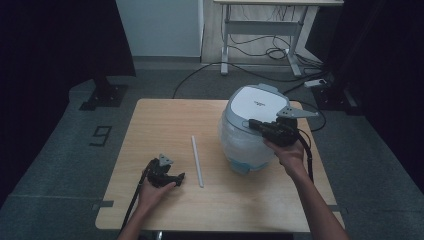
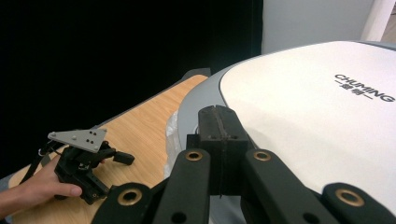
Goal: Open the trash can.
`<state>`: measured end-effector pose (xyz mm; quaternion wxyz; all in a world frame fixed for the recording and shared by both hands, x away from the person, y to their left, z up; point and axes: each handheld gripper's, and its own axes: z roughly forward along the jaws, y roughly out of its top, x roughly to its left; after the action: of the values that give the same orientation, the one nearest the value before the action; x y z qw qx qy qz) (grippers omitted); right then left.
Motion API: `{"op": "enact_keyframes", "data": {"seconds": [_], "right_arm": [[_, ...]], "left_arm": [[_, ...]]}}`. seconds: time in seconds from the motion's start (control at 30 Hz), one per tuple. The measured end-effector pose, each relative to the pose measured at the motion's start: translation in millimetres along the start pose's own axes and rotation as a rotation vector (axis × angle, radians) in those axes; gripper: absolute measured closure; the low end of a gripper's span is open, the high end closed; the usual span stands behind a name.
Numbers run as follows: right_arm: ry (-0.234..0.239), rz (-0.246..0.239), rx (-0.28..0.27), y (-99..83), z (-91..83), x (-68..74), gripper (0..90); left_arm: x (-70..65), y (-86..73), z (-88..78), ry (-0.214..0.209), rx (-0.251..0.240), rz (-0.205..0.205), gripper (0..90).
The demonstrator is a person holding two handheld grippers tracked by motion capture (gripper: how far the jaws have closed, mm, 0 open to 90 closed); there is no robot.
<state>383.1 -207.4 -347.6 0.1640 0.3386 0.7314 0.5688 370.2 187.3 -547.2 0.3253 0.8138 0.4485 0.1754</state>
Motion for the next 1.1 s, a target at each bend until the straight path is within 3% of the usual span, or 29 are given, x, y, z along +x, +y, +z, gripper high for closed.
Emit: {"op": "enact_keyframes", "data": {"seconds": [0.4,0.67,0.8,0.83,0.97,1.1], "right_arm": [[-0.001,0.0,0.006,-0.7,-0.5,1.2,90.0],[0.014,0.028,0.003,-0.6,-3.6,-2.5,90.0],[0.011,0.027,-0.049,-3.1,-15.7,-5.0,89.8],[0.01,-0.001,-0.066,-4.1,-25.7,-5.3,89.3],[0.002,-0.021,-0.072,-9.3,-41.5,-7.3,87.2],[-0.012,-0.025,-0.083,-25.8,-61.9,-11.1,81.8]], "left_arm": [[0.0,0.0,0.0,0.0,0.0,0.0,14.3],[-0.1,-0.1,-0.1,0.0,0.0,0.0,14.3],[0.0,0.0,-0.1,0.0,0.0,0.0,14.3],[0.0,0.0,-0.1,0.0,0.0,0.0,14.3],[-0.1,-0.1,-0.1,0.0,0.0,-0.001,14.3],[-0.1,-0.1,-0.1,0.0,0.0,-0.001,14.3]]}}
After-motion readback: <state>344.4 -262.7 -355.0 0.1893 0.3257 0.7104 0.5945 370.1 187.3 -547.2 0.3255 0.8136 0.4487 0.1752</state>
